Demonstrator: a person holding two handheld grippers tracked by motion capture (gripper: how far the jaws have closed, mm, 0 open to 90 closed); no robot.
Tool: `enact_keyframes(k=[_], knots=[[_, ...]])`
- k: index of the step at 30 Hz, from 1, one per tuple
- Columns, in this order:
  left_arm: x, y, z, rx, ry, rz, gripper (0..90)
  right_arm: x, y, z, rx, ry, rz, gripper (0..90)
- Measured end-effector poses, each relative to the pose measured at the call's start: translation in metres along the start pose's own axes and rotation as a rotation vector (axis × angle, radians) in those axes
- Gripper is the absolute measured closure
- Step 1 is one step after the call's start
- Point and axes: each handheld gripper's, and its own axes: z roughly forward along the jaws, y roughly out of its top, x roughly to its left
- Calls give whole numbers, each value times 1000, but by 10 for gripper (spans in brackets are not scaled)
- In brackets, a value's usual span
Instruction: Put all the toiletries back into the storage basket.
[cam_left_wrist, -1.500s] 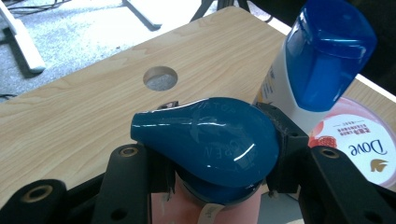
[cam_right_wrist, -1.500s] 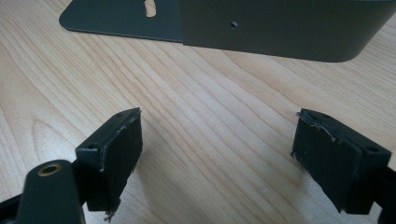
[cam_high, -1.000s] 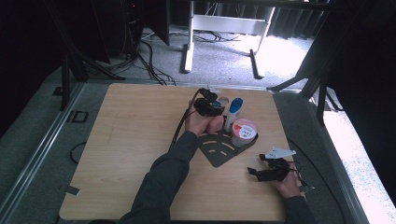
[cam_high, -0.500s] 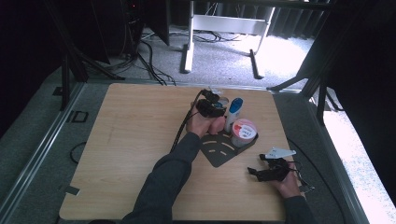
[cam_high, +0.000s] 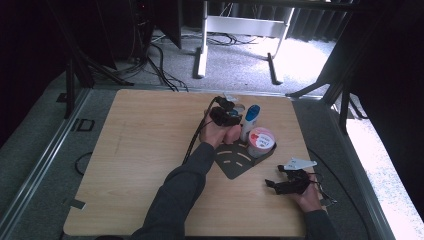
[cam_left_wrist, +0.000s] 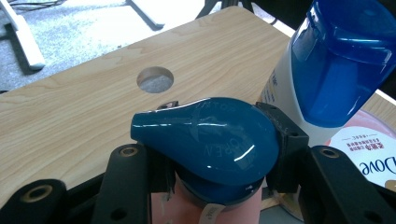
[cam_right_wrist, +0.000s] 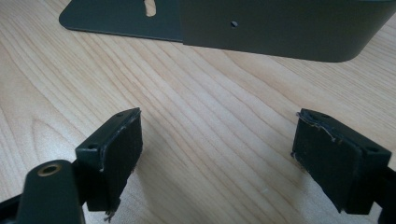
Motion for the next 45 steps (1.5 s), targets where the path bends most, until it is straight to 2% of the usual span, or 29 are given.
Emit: enact_keyframes(k=[10, 15, 18, 23, 30, 40, 45], knots=[[-2, -2, -1, 5, 0, 13, 515, 0, 0, 0, 0, 0, -1, 157], [-2, -2, -1, 6, -27, -15, 444, 0, 0, 0, 0, 0, -1, 157], [-2, -3, 0, 13, -39, -14, 406, 0, 0, 0, 0, 0, 0, 157], [-1, -4, -1, 19, -37, -7, 363, 0, 0, 0, 0, 0, 0, 157], [0, -6, -3, 29, -58, -18, 318, 0, 0, 0, -1, 0, 1, 157], [-2, -10, -14, 52, -52, 9, 310, 0, 0, 0, -1, 1, 0, 157], [0, -16, -21, 40, -60, 4, 315, 0, 0, 0, -1, 0, 1, 157]])
